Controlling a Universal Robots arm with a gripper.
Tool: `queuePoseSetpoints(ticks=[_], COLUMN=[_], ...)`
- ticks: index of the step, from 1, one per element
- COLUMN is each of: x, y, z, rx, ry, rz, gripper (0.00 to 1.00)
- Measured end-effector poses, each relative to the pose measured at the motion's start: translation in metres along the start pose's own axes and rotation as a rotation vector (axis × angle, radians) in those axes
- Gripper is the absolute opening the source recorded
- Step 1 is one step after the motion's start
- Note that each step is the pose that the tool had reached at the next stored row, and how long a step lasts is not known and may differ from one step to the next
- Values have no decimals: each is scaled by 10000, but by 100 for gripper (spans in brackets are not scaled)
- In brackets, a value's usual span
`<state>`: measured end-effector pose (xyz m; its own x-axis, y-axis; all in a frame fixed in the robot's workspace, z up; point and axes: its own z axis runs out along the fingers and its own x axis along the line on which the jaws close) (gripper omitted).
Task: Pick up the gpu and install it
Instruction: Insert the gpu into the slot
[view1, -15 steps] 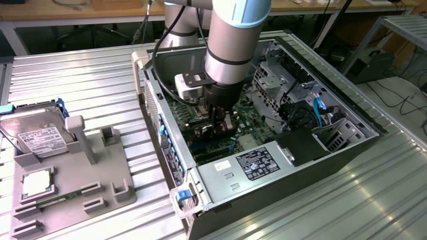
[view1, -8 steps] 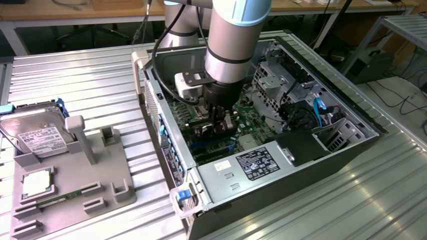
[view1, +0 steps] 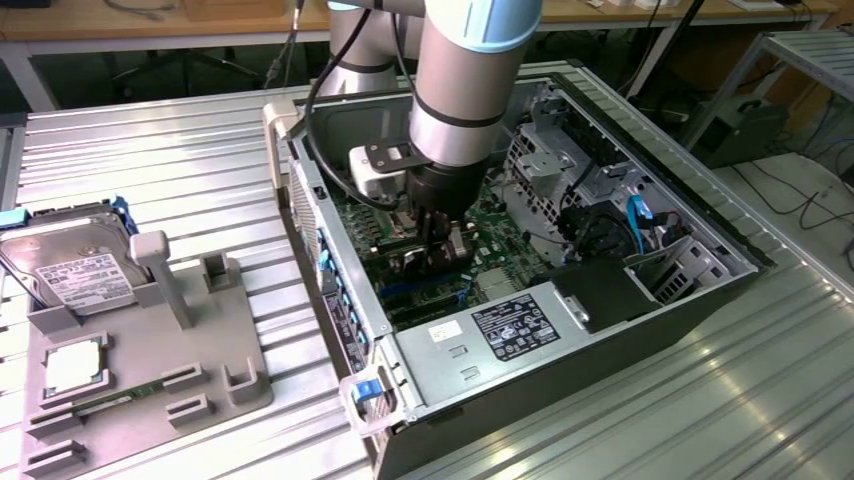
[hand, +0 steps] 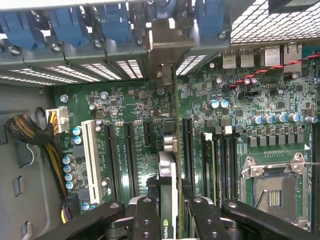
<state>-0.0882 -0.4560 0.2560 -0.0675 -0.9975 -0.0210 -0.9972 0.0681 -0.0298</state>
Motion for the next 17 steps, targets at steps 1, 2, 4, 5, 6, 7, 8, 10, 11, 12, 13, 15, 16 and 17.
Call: queuePoseSetpoints(ticks=[1, 2, 4, 5, 6, 7, 8, 10, 11, 12, 13, 15, 16, 17], x=[-4, -4, -4, -4, -4, -4, -3, -2, -2, -3, -3, -3, -3, -3], y=[0, 1, 1, 1, 1, 1, 2, 2, 2, 2, 2, 2, 2, 2], z=[1, 2, 2, 5, 13, 26, 40, 51, 53, 56, 57, 57, 57, 57], rx=[-2, -2, -2, -2, -1, -2, -5, -7, -6, -3, -2, -2, -2, -2], ry=[-3, -3, -2, -3, -6, -7, 0, 3, 0, -7, -10, -10, -10, -10], rz=[-69, -86, -87, -87, -87, -87, -88, -87, -87, -87, -87, -87, -87, -87], gripper=[27, 27, 27, 27, 27, 27, 27, 27, 27, 27, 27, 27, 27, 27])
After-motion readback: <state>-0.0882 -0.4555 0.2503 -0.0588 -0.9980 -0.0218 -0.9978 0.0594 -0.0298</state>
